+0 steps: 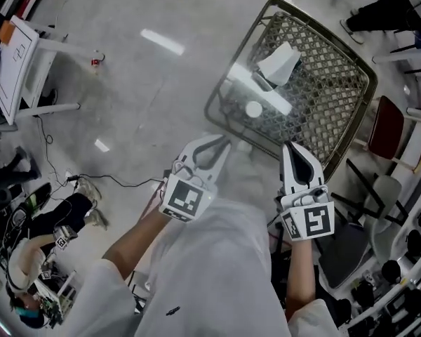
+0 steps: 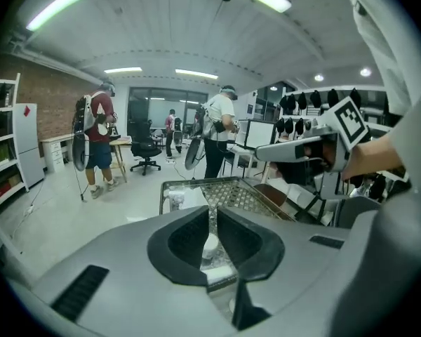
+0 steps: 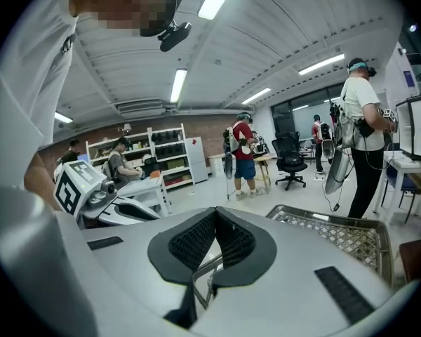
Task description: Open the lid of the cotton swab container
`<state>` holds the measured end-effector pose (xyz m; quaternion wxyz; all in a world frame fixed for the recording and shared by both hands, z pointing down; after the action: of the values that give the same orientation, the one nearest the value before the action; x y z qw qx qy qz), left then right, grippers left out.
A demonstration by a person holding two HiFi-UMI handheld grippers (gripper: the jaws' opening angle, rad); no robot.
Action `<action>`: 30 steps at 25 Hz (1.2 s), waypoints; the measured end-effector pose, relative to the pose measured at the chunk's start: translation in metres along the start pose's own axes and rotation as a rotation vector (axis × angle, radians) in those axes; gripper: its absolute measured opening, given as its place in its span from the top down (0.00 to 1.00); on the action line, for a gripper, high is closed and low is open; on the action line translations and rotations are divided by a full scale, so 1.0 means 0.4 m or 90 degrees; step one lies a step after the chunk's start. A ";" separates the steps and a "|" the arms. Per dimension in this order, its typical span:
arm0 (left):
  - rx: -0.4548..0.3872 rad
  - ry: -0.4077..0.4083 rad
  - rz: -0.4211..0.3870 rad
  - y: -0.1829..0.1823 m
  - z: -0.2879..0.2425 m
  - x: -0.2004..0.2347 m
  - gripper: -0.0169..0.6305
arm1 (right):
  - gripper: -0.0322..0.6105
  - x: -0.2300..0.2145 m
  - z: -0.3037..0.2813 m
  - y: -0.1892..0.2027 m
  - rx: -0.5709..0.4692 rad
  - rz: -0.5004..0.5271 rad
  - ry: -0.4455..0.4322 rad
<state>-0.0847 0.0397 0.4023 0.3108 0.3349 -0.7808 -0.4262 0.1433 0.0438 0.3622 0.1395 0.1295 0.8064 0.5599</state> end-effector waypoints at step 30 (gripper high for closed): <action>0.105 0.147 -0.142 0.421 -0.423 0.148 0.67 | 0.95 -0.036 -0.191 0.319 0.087 -0.027 0.016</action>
<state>-0.0322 -0.0149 0.6363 0.3205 0.4905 -0.7304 -0.3511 0.1352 0.0158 0.5089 0.1323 0.1145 0.8470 0.5019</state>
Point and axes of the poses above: the fingertips, and each gripper's own axes: z backward along the fingers, x to its left, y out of its underside, the point moved 10 cm from there along z, backward along the fingers, and after that the axes turned 10 degrees about y, right-handed, at the moved point
